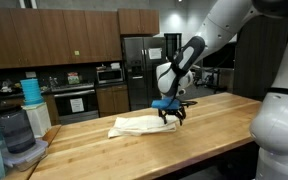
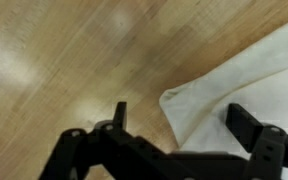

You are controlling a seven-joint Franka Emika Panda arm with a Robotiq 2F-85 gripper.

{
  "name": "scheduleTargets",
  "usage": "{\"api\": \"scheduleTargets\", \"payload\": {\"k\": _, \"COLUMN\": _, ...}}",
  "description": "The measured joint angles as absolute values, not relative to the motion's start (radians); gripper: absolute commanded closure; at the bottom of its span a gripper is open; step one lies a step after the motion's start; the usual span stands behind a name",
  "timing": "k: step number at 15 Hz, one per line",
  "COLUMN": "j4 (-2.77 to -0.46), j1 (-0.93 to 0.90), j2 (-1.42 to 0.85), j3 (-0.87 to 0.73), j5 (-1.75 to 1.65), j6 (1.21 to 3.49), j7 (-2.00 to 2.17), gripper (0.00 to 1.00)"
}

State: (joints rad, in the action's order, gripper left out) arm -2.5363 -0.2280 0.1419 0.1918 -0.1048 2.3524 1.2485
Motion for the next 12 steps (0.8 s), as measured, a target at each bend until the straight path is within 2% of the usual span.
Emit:
{"api": "scheduleTargets", "payload": {"k": 4, "j4": -2.538, "j1": -0.224, "j2": 0.135, "j3": 0.193, "j5": -0.098, "j6": 2.353, "j7": 1.246, "gripper": 0.01}}
{"api": "scheduleTargets", "payload": {"k": 6, "j4": -2.534, "j1": -0.222, "j2": 0.123, "j3": 0.193, "j5": -0.096, "j6": 2.357, "j7": 1.243, "gripper": 0.06}}
{"api": "scheduleTargets", "payload": {"k": 7, "j4": -2.529, "j1": -0.22, "j2": 0.113, "j3": 0.193, "j5": -0.096, "j6": 2.362, "j7": 1.241, "gripper": 0.13}}
{"api": "scheduleTargets", "payload": {"k": 8, "j4": -2.524, "j1": -0.219, "j2": 0.102, "j3": 0.193, "j5": -0.096, "j6": 2.37, "j7": 1.237, "gripper": 0.31}}
{"api": "scheduleTargets", "payload": {"k": 10, "j4": -2.512, "j1": -0.213, "j2": 0.075, "j3": 0.193, "j5": -0.096, "j6": 2.39, "j7": 1.223, "gripper": 0.36}}
{"api": "scheduleTargets", "payload": {"k": 12, "j4": -2.496, "j1": -0.209, "j2": 0.048, "j3": 0.192, "j5": -0.096, "j6": 2.409, "j7": 1.212, "gripper": 0.52}}
